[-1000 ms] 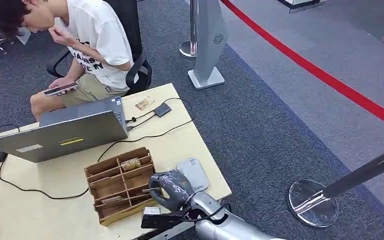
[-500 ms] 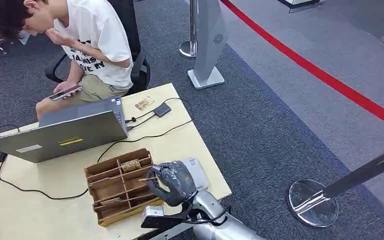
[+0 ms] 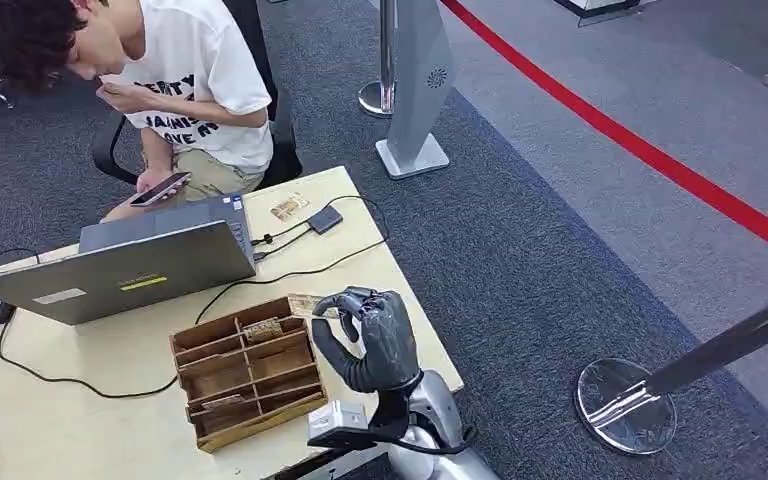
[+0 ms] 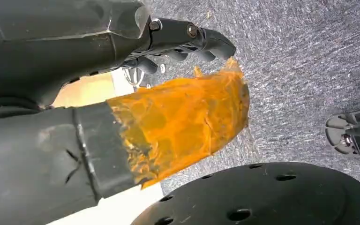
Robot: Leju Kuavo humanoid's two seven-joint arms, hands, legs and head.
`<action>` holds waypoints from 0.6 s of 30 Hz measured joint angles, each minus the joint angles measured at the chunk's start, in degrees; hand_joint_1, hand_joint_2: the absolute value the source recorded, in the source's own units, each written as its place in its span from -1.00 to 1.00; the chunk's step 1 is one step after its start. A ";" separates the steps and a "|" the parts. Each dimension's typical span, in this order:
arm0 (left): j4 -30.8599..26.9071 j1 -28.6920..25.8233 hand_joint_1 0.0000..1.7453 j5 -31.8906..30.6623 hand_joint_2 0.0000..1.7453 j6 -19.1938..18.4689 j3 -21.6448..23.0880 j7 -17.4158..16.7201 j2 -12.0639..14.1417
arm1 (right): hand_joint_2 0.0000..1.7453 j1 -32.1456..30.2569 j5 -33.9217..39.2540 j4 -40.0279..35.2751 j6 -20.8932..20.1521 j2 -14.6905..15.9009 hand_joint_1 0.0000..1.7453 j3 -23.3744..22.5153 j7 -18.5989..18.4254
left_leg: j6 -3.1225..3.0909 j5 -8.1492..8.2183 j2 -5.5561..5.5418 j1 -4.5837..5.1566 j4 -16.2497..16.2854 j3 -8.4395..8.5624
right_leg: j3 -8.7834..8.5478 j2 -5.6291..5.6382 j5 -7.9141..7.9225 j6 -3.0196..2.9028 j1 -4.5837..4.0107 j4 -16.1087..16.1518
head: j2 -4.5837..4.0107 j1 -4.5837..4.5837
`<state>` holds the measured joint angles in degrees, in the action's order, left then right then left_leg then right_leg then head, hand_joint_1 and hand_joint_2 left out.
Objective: Pass the card to the sensor for recognition and then transmit it.
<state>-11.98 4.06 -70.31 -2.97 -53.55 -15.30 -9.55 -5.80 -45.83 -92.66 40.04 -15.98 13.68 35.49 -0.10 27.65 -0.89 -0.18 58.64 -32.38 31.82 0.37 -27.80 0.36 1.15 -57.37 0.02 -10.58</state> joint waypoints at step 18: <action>0.02 0.16 -1.00 0.00 -1.00 -1.09 0.55 0.66 0.20 | 1.00 12.31 -6.11 -1.39 -0.13 -1.98 1.00 0.09 -10.60 | 0.03 -0.19 0.10 -0.01 0.00 -0.03 | 0.03 0.10 0.20 -0.08 -0.01 -0.01 | 0.00 0.04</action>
<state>-11.96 4.22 -70.31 -4.07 -53.00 -14.64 -9.35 6.50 -51.94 -94.04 39.91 -17.97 13.77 24.89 -0.07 27.46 -0.80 -0.19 58.64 -32.41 31.86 0.47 -27.60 0.29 1.13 -57.38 0.02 -10.54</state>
